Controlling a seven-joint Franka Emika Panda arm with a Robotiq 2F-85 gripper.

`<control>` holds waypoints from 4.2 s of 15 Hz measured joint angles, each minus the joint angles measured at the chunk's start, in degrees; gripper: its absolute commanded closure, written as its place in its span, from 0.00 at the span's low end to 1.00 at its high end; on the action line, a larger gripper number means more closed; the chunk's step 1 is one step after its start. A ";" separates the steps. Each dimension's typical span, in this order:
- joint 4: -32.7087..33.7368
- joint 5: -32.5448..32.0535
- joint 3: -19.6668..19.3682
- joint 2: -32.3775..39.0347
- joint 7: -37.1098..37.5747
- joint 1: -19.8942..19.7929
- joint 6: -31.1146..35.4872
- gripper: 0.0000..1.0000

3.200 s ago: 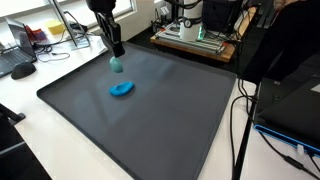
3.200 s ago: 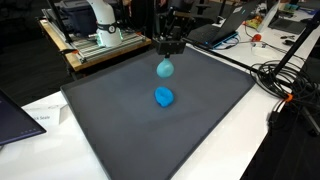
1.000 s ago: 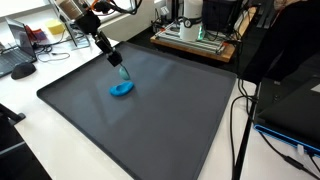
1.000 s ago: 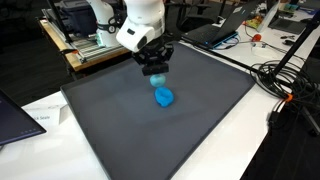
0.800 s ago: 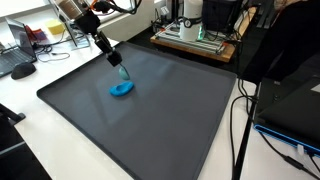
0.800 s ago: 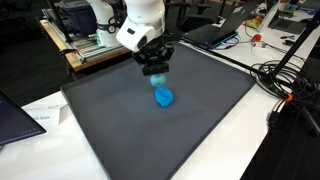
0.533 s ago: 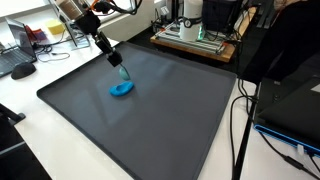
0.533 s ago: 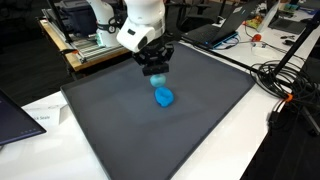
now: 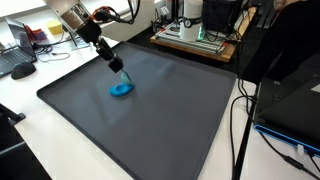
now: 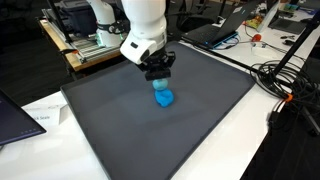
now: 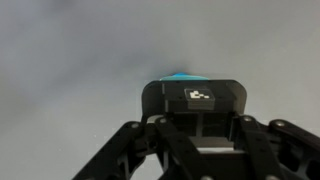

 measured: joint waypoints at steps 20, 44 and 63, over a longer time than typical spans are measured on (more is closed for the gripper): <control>17.28 1.77 -0.02 12.29 6.01 -2.51 -10.84 0.78; 25.93 1.81 0.12 18.31 7.90 -2.11 -17.26 0.78; 25.43 1.54 0.03 17.53 7.56 -2.02 -17.01 0.78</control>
